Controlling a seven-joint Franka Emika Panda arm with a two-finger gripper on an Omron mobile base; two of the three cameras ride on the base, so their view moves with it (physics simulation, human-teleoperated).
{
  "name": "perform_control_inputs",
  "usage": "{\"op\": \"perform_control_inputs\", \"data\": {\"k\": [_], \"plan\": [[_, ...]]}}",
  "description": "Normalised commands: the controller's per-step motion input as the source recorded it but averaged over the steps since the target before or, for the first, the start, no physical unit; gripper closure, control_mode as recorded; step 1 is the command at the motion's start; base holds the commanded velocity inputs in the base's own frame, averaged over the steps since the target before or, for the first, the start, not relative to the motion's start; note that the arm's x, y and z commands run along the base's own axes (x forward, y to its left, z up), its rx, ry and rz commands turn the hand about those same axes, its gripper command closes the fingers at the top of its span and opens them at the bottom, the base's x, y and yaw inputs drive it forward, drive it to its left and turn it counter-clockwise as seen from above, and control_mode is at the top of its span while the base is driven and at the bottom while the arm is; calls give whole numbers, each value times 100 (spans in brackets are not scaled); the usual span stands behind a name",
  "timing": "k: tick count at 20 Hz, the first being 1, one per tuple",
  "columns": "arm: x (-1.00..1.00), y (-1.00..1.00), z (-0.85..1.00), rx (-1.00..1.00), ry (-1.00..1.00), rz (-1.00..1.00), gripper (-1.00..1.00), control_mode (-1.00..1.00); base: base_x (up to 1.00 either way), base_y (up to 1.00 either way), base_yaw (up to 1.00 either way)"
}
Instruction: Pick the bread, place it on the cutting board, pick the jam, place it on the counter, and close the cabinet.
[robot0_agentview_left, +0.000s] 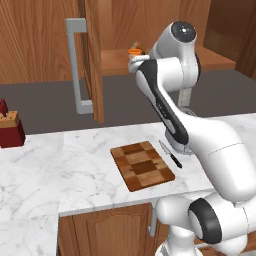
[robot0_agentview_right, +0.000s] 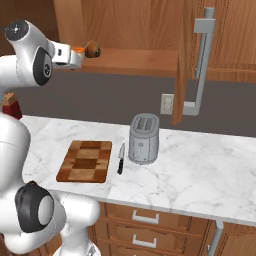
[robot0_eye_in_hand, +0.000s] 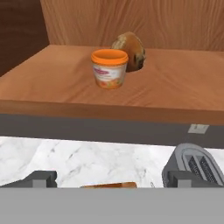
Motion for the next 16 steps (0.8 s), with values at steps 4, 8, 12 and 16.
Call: {"op": "perform_control_inputs", "data": {"k": [4,8,12,16], "plan": [[51,5,1,0,0,0,-100,-100,0,0,0],[48,8,0,0,0,0,-100,-100,0,0,0],[45,11,0,0,0,0,-100,-100,0,0,0],[50,9,0,0,0,0,-100,-100,0,0,0]]}}
